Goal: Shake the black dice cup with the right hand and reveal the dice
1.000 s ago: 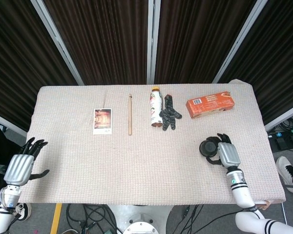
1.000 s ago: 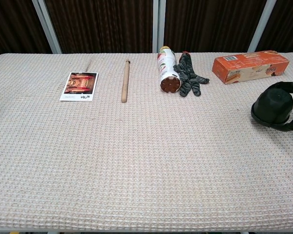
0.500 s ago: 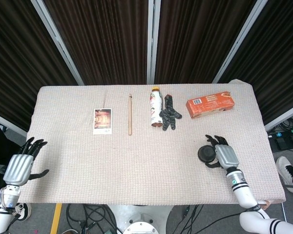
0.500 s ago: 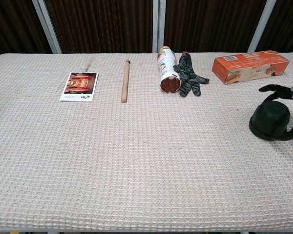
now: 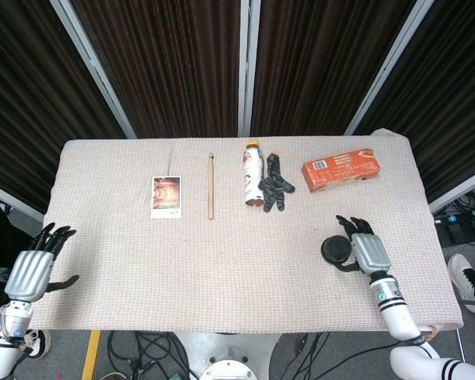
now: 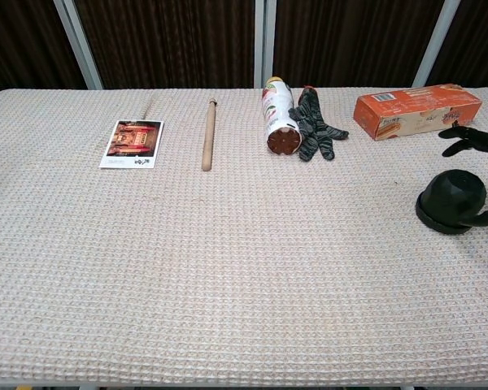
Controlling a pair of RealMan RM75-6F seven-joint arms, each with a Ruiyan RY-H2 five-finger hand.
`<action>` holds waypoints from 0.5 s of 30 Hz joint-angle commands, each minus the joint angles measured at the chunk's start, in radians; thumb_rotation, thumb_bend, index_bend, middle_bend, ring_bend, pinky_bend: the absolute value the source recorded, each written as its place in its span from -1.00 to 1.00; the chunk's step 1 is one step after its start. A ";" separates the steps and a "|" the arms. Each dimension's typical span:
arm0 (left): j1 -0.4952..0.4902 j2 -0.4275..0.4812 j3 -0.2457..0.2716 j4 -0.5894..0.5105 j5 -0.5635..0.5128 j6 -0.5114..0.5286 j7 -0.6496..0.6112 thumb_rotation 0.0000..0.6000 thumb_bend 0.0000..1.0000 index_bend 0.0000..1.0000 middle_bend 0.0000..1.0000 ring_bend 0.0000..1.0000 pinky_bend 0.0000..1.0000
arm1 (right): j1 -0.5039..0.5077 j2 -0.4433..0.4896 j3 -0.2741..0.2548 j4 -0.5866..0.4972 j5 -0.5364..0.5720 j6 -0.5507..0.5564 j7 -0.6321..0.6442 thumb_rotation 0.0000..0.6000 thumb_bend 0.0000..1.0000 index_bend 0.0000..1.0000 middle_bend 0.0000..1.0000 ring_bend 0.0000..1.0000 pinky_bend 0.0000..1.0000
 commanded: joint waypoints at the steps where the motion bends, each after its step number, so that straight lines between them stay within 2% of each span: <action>1: 0.000 -0.001 0.001 0.001 0.000 -0.001 0.000 1.00 -0.75 -0.71 -0.79 -1.00 -0.63 | -0.001 -0.005 0.003 0.003 0.007 -0.002 -0.006 1.00 -0.98 -1.00 -0.63 -1.00 -1.00; 15: 0.001 0.000 0.001 0.003 0.001 0.001 -0.003 1.00 -0.75 -0.71 -0.79 -1.00 -0.63 | -0.009 -0.022 0.016 0.008 0.019 0.013 -0.015 1.00 -0.76 -0.86 -0.27 -1.00 -1.00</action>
